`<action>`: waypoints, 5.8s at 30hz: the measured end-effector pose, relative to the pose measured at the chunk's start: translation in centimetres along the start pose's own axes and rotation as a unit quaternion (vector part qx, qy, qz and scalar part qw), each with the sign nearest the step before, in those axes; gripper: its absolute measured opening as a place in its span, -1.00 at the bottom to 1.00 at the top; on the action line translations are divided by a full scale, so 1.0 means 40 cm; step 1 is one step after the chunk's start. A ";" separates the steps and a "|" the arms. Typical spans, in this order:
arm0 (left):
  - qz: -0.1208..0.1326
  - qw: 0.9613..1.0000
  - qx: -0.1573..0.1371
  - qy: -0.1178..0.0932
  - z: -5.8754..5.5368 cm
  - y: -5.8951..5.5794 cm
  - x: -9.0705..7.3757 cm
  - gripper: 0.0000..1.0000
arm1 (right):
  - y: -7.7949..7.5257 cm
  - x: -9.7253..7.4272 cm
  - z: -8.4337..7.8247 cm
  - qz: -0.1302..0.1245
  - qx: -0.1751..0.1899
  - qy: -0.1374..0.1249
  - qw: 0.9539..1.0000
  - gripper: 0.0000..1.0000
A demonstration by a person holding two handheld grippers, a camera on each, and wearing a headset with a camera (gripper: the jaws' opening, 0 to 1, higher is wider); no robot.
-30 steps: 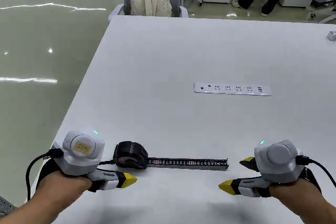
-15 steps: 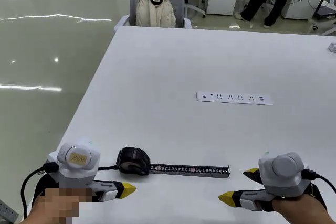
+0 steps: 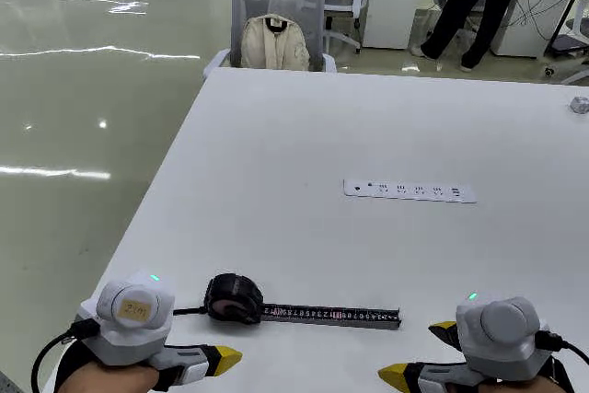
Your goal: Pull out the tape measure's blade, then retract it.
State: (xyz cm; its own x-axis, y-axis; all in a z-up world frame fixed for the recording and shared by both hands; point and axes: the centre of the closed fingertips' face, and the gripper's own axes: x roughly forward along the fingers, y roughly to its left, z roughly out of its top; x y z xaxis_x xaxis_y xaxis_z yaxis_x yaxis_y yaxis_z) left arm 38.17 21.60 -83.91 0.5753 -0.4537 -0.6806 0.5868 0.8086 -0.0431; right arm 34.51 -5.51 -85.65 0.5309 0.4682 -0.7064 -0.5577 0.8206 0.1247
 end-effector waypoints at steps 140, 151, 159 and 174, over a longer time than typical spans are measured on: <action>0.083 0.991 -0.099 -0.019 -0.025 -0.087 -0.192 1.00 | 0.107 -0.228 -0.018 -0.046 0.052 -0.027 0.997 0.60; 0.081 0.991 -0.106 -0.015 -0.027 -0.078 -0.164 0.99 | 0.085 -0.202 -0.008 -0.047 0.048 -0.020 0.998 0.59; 0.081 0.991 -0.110 -0.014 -0.027 -0.075 -0.157 0.98 | 0.082 -0.192 -0.006 -0.045 0.047 -0.017 0.998 0.58; 0.078 0.990 -0.121 -0.010 -0.005 -0.070 -0.095 0.95 | 0.049 -0.139 0.011 -0.035 0.032 0.000 0.999 0.54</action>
State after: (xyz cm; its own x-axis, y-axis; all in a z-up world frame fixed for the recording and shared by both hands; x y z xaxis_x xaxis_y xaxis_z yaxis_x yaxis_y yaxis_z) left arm 34.24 21.13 -81.35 0.6609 -0.3219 -0.6779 0.3378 0.9343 -0.1142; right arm 30.74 -6.37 -81.17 0.5671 0.4094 -0.7147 -0.4770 0.8706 0.1202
